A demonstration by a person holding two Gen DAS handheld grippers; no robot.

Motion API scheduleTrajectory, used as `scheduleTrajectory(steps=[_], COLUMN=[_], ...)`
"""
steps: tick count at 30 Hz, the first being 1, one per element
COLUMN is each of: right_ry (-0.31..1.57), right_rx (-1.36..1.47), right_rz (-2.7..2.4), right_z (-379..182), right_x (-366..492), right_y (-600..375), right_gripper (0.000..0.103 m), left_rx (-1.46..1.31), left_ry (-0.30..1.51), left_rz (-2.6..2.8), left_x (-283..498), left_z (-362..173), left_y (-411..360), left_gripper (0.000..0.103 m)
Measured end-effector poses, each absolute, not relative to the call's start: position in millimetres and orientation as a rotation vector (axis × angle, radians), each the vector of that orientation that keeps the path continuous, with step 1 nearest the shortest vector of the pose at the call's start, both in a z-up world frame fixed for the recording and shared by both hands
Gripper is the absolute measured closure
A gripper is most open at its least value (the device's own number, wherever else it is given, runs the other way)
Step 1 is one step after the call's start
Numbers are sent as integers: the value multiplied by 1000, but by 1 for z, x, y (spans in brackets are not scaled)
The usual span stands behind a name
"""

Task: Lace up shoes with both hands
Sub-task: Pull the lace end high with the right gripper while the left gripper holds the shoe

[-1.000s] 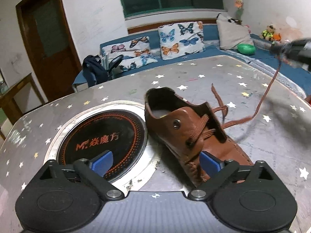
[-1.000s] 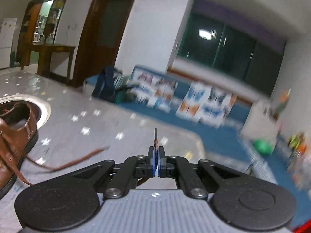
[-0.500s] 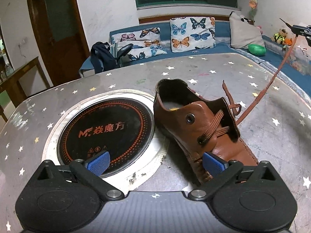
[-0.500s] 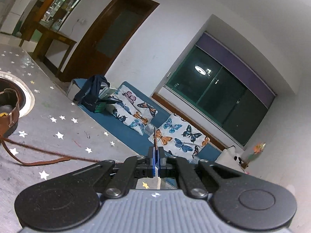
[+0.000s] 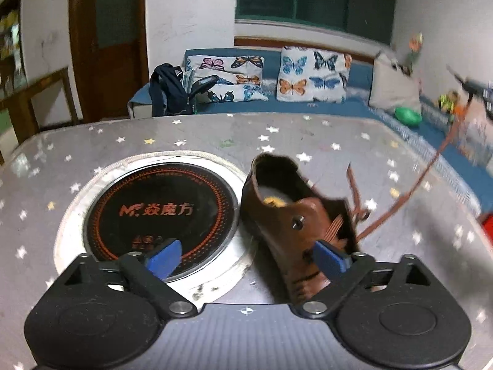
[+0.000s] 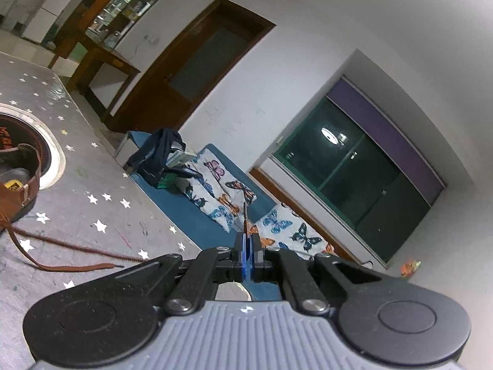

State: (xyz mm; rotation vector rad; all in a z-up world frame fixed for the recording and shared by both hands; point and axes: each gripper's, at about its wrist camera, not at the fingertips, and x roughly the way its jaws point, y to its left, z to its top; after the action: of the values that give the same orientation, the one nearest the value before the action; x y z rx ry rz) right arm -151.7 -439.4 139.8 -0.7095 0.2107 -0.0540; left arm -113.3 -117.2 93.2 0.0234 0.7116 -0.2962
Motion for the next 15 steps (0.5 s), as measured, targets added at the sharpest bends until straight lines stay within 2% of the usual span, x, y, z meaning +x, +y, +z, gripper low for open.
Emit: scheduleTrajectory(steps=[6, 11, 15], right_ry=[195, 187, 177], right_rx=[-726, -745, -762], right_rz=[9, 83, 149], right_z=[138, 134, 129], right_x=[-155, -160, -167], right_y=[-422, -404, -387], right_gripper=[102, 102, 102], left_rx=[-42, -62, -87], left_ry=[712, 710, 705], left_rz=[-316, -344, -317], left_x=[-108, -107, -107], left_z=[99, 99, 97], left_y=[-125, -141, -150], left_gripper=[38, 48, 50])
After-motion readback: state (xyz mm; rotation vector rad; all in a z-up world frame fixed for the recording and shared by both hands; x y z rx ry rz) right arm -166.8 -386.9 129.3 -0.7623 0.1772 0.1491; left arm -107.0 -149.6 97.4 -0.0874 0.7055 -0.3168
